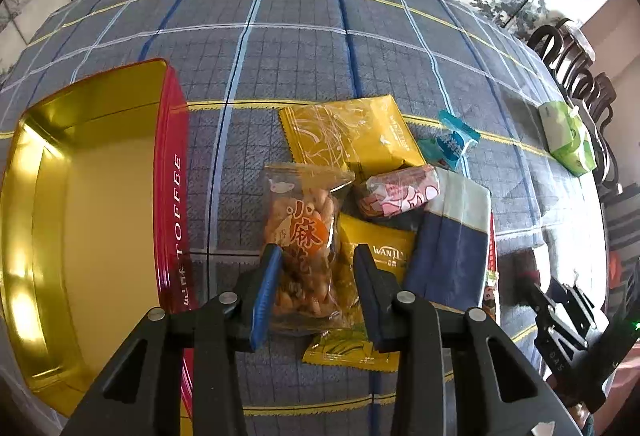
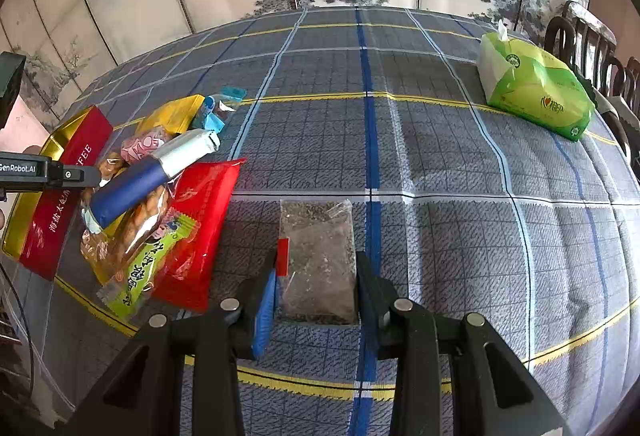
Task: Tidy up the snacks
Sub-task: 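Grasp the clear bag of twisted snacks with the left gripper and lift, then carry twisted-snack bag into gold tray and open left gripper while right carries grey bag, then lower the grey-bits bag into the gold tray and open the right gripper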
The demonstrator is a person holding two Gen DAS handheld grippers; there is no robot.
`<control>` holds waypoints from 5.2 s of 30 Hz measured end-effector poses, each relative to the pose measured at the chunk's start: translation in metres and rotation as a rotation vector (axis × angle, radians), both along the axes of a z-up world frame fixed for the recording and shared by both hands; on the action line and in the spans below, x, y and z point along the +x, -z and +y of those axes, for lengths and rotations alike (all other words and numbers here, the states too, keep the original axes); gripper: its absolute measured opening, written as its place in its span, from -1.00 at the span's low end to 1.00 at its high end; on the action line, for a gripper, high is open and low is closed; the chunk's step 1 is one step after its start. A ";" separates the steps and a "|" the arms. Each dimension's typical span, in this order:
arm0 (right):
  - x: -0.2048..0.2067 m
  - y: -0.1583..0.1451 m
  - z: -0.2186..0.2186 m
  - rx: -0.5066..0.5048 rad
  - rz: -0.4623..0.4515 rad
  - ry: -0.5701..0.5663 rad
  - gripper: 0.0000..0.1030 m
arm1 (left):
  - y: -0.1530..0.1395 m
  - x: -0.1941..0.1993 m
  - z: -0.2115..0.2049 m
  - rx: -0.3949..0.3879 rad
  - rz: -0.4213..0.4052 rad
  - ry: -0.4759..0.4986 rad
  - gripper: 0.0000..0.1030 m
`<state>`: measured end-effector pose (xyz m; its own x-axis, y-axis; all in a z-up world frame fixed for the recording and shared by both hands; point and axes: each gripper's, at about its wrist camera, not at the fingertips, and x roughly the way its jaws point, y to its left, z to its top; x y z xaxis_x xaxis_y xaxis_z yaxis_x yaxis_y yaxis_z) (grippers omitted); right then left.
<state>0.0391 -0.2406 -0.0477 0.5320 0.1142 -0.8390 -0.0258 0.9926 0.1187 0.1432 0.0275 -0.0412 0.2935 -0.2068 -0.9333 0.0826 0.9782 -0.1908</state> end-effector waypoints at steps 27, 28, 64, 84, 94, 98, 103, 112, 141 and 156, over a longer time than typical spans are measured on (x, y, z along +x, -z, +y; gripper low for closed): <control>0.000 0.000 0.001 -0.007 0.006 0.000 -0.30 | -0.003 -0.003 0.003 0.047 -0.032 0.002 -0.35; 0.001 0.000 0.001 -0.011 0.008 0.000 -0.30 | -0.006 -0.005 0.003 0.048 -0.038 0.005 -0.35; 0.010 -0.001 0.018 -0.129 0.074 0.029 -0.30 | -0.023 -0.066 0.152 0.226 -0.061 -0.162 -0.35; 0.003 -0.042 0.015 -0.108 0.014 0.163 -0.31 | 0.004 -0.074 0.173 0.276 -0.034 -0.118 -0.35; 0.003 -0.083 0.086 -0.048 -0.060 0.028 -0.31 | 0.002 -0.078 0.186 0.264 -0.044 -0.141 -0.35; 0.004 -0.089 0.128 -0.029 -0.060 -0.059 -0.31 | 0.001 -0.078 0.189 0.244 -0.052 -0.147 -0.34; 0.008 -0.086 0.176 0.004 -0.036 -0.155 -0.31 | 0.000 -0.080 0.190 0.223 -0.065 -0.150 -0.30; 0.011 -0.077 0.238 0.017 -0.012 -0.263 -0.31 | -0.009 -0.084 0.195 0.172 -0.109 -0.152 -0.26; 0.021 -0.049 0.351 -0.049 0.030 -0.435 -0.31 | -0.058 -0.149 0.289 0.152 -0.232 -0.469 0.20; 0.025 -0.026 0.371 -0.103 0.062 -0.468 -0.31 | -0.053 -0.157 0.299 0.153 -0.200 -0.494 0.23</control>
